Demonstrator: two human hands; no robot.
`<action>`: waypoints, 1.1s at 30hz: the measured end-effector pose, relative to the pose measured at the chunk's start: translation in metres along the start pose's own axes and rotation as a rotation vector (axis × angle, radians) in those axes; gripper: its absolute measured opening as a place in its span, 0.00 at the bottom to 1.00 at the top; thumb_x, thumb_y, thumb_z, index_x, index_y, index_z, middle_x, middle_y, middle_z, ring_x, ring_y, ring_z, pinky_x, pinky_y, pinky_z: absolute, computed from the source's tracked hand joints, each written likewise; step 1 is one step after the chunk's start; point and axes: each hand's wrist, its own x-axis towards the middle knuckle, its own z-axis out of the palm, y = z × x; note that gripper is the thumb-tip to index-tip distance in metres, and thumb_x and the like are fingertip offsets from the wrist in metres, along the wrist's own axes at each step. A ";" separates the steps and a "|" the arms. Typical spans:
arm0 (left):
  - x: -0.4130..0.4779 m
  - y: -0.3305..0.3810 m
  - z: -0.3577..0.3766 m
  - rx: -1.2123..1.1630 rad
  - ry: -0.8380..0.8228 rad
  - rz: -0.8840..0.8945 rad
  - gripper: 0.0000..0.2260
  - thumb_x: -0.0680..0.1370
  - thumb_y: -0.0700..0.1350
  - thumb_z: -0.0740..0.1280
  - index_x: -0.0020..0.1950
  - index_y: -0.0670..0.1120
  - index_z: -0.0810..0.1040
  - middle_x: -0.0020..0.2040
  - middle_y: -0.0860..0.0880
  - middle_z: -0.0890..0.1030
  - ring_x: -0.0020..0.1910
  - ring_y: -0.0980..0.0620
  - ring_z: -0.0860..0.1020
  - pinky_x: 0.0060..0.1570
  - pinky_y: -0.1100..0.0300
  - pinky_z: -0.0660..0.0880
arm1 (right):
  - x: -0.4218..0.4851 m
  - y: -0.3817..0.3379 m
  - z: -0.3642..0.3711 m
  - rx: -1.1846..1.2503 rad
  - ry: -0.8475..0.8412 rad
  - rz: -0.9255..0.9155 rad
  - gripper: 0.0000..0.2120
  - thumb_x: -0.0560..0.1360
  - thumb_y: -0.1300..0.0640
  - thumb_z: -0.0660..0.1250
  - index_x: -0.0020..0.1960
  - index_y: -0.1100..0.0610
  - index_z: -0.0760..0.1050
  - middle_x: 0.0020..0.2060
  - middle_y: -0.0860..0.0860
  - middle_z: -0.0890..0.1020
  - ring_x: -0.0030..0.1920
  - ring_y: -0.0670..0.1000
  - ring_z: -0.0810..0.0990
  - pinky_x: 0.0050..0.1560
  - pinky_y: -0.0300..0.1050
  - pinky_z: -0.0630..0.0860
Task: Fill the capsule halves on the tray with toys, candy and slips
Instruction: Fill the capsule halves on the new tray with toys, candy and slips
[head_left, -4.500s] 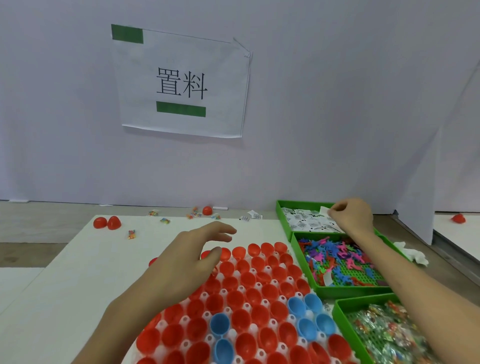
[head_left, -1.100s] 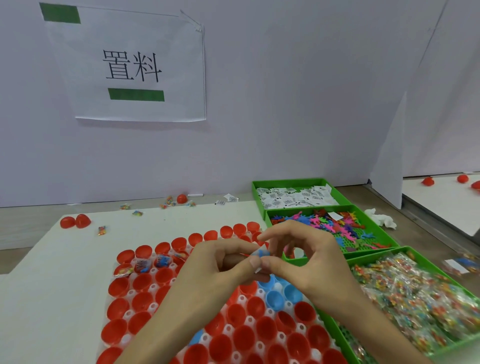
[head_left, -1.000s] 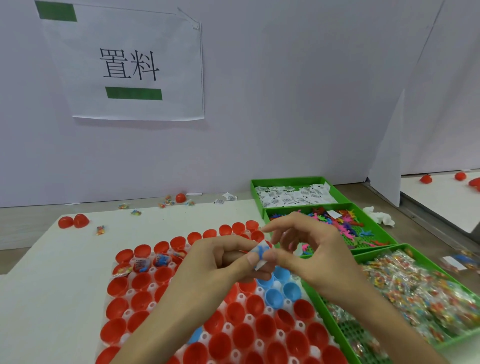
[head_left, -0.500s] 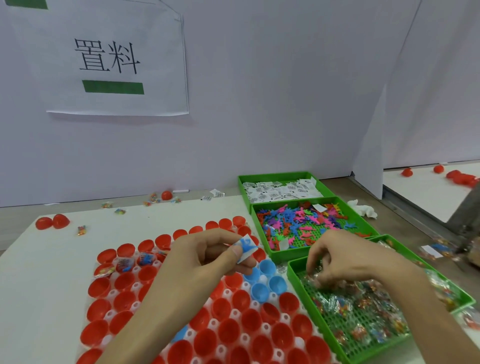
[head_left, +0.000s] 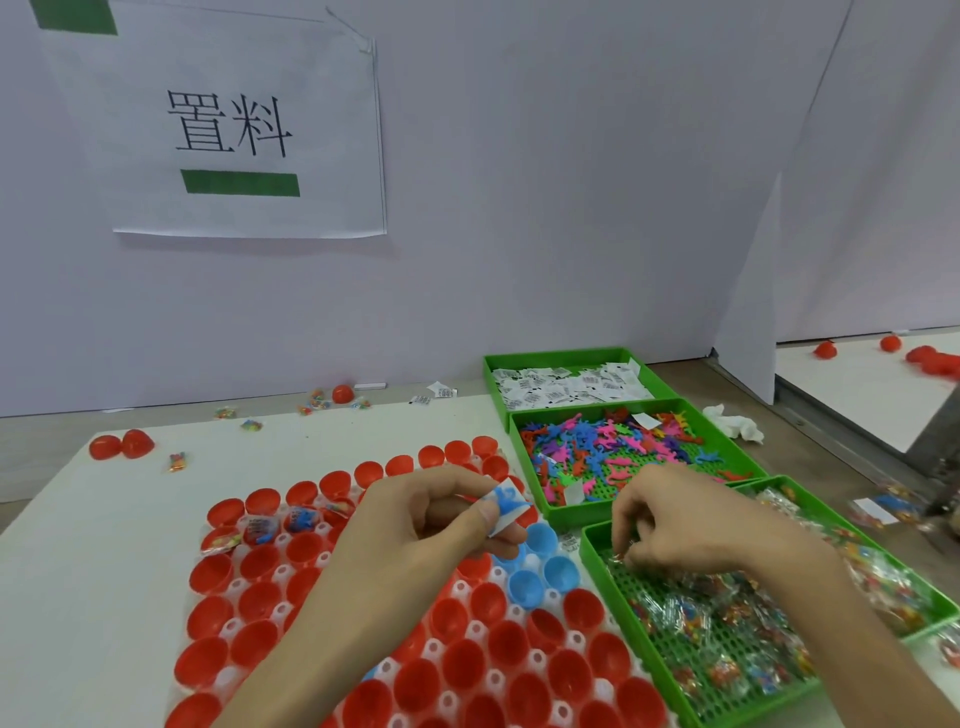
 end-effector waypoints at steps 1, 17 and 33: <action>0.000 0.001 0.000 0.000 0.002 0.003 0.06 0.79 0.39 0.66 0.49 0.44 0.83 0.39 0.48 0.87 0.41 0.51 0.85 0.43 0.67 0.79 | -0.002 -0.001 -0.002 0.028 0.000 -0.016 0.09 0.71 0.60 0.75 0.36 0.47 0.82 0.24 0.46 0.79 0.26 0.42 0.76 0.33 0.38 0.75; -0.002 0.002 0.002 0.017 -0.072 0.140 0.12 0.79 0.39 0.65 0.48 0.57 0.83 0.41 0.50 0.87 0.43 0.51 0.85 0.47 0.66 0.79 | -0.012 -0.062 0.012 0.923 0.350 -0.436 0.15 0.69 0.69 0.77 0.47 0.50 0.82 0.40 0.50 0.84 0.39 0.49 0.83 0.42 0.41 0.80; -0.005 0.000 0.003 0.477 0.132 0.418 0.14 0.78 0.41 0.67 0.52 0.62 0.76 0.40 0.66 0.83 0.42 0.66 0.82 0.47 0.74 0.74 | -0.013 -0.075 0.023 1.043 0.225 -0.436 0.08 0.77 0.59 0.69 0.53 0.54 0.86 0.47 0.54 0.87 0.50 0.54 0.85 0.52 0.45 0.80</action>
